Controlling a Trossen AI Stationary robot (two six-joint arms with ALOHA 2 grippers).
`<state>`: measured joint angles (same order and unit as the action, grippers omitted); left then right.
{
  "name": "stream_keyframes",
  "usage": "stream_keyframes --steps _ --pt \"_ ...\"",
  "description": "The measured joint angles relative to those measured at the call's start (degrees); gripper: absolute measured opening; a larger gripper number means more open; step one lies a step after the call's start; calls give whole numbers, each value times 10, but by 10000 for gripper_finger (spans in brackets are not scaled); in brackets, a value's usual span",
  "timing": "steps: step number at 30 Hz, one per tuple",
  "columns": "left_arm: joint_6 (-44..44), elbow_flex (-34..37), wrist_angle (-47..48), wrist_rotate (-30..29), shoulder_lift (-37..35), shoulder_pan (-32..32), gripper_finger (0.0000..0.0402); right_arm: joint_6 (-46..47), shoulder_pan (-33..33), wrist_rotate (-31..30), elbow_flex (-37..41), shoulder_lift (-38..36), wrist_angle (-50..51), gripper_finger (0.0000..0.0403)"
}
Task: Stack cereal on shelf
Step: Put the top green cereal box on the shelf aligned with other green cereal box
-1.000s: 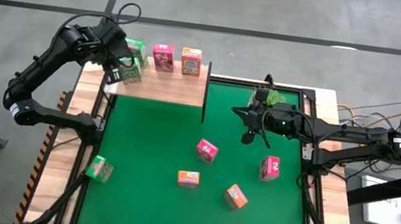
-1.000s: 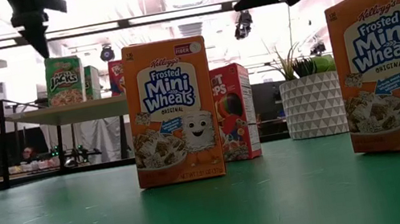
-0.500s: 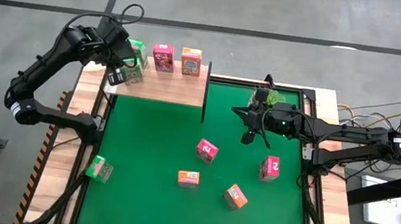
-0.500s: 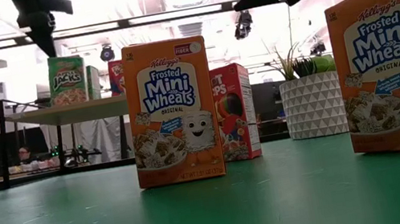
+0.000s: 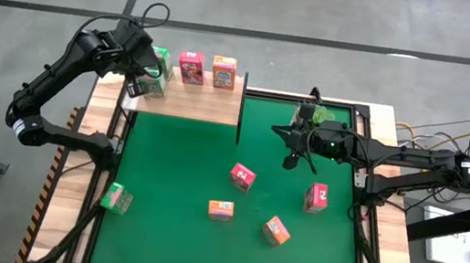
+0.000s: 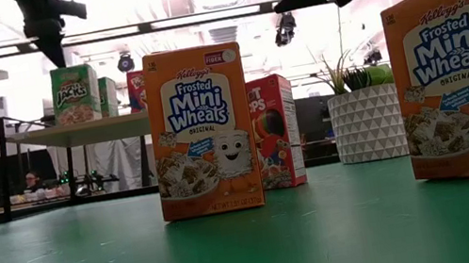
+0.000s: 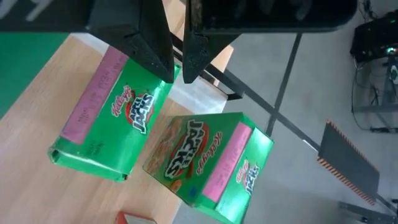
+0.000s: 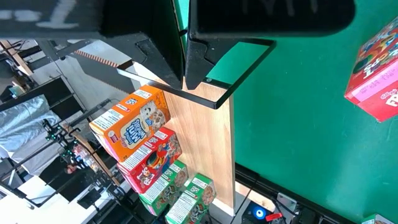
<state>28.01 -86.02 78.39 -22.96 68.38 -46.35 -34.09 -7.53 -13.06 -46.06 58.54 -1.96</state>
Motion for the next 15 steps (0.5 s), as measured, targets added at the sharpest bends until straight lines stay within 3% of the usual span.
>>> stream_keyframes --steps 9,15 --pt "-29 0 -4 15 -10 0 17 0 0 0 0 0 0 9" --pt "-107 3 -6 196 -55 4 12 0 0 0 0 0 0 9"
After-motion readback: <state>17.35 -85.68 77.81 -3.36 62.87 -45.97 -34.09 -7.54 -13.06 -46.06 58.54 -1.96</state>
